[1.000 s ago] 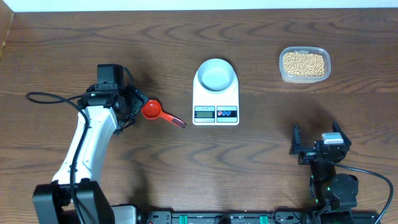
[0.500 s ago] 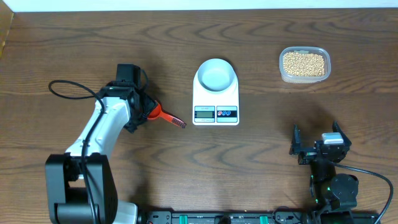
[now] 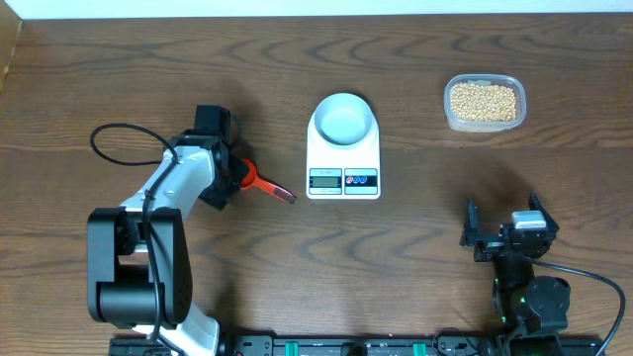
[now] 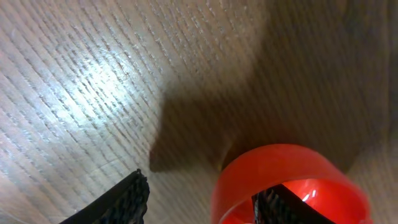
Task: Scoop item into bowl and weigh 50g on scale
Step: 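Lower the left gripper and close it on the red scoop's rim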
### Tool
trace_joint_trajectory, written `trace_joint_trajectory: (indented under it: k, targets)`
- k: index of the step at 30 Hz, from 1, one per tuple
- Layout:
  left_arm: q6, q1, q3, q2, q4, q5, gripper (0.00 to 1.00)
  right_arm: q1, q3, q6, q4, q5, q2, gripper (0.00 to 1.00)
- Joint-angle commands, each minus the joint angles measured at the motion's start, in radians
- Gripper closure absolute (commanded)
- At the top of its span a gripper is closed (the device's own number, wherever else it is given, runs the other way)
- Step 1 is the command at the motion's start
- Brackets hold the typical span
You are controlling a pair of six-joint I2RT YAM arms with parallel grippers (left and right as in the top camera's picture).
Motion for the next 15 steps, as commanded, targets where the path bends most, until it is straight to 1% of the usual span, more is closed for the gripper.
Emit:
trace_joint_trajectory:
  k: [1, 7, 9, 10, 15]
  targets:
    - [-0.021, 0.0, 0.021, 0.011, 0.011, -0.027, 0.48, 0.007, -0.002, -0.01, -0.003, 0.008, -0.006, 0.01]
    - [-0.021, -0.018, 0.019, 0.012, 0.021, -0.027, 0.51, 0.007, -0.002, -0.01, -0.003, 0.008, -0.006, 0.01]
    - [-0.021, -0.03, 0.019, 0.013, 0.021, -0.027, 0.54, 0.007, -0.002, -0.01, -0.003, 0.008, -0.006, 0.01]
    - [-0.021, -0.041, 0.019, 0.015, 0.021, -0.027, 0.57, 0.007, -0.002, -0.01, -0.003, 0.008, -0.006, 0.01]
    - [-0.022, -0.049, 0.013, 0.016, 0.02, -0.028, 0.61, 0.007, -0.002, -0.01, -0.003, 0.008, -0.006, 0.01]
